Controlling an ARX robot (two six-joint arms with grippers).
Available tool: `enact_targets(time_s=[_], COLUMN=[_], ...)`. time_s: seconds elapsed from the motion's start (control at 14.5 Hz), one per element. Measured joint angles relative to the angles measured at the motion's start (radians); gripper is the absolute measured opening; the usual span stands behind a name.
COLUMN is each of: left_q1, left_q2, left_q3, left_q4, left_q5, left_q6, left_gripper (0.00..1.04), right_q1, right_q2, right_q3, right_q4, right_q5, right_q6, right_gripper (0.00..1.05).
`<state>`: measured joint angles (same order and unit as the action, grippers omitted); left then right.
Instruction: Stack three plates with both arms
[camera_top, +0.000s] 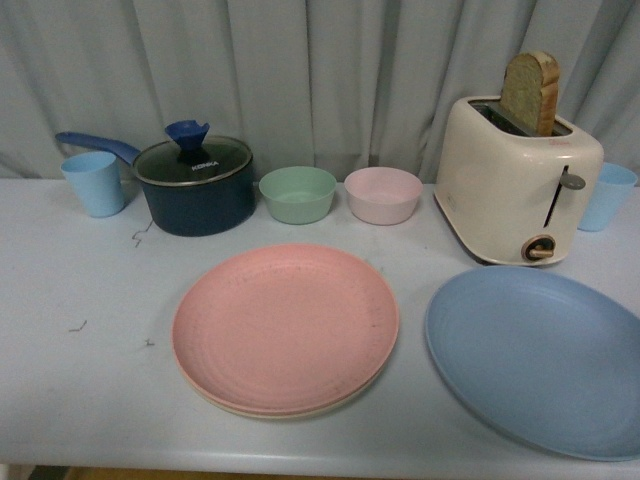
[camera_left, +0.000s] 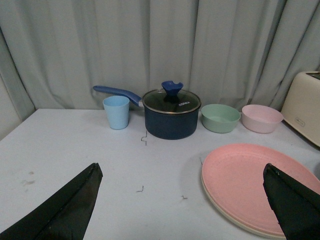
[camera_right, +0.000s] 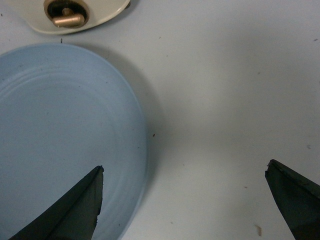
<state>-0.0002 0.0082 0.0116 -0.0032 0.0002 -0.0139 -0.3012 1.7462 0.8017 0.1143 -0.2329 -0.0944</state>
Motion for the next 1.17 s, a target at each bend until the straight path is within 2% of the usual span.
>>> enact_targets(time_s=[0.41, 0.62, 0.69, 1.03, 1.17], left_q1=[0.0, 0.0, 0.0, 0.0, 0.0], left_q2=[0.0, 0.0, 0.0, 0.0, 0.0], left_q3=[0.0, 0.0, 0.0, 0.0, 0.0], left_q4=[0.0, 0.0, 0.0, 0.0, 0.0], left_q5=[0.0, 0.0, 0.0, 0.0, 0.0], left_q6=[0.0, 0.0, 0.0, 0.0, 0.0], left_gripper=[0.98, 0.98, 0.98, 0.98, 0.98], right_q1=[0.131, 0.158, 0.158, 0.163, 0.154], right_q2=[0.238, 0.304, 0.321, 0.365, 0.345], right_q3=[0.089, 0.109, 0.119, 0.151, 0.133], right_q4=[0.096, 0.122, 0.124, 0.126, 0.142], right_q5=[0.101, 0.15, 0.163, 0.182, 0.156], right_q6=[0.019, 0.024, 0.026, 0.027, 0.045], right_gripper=[0.98, 0.98, 0.94, 0.32, 0.12])
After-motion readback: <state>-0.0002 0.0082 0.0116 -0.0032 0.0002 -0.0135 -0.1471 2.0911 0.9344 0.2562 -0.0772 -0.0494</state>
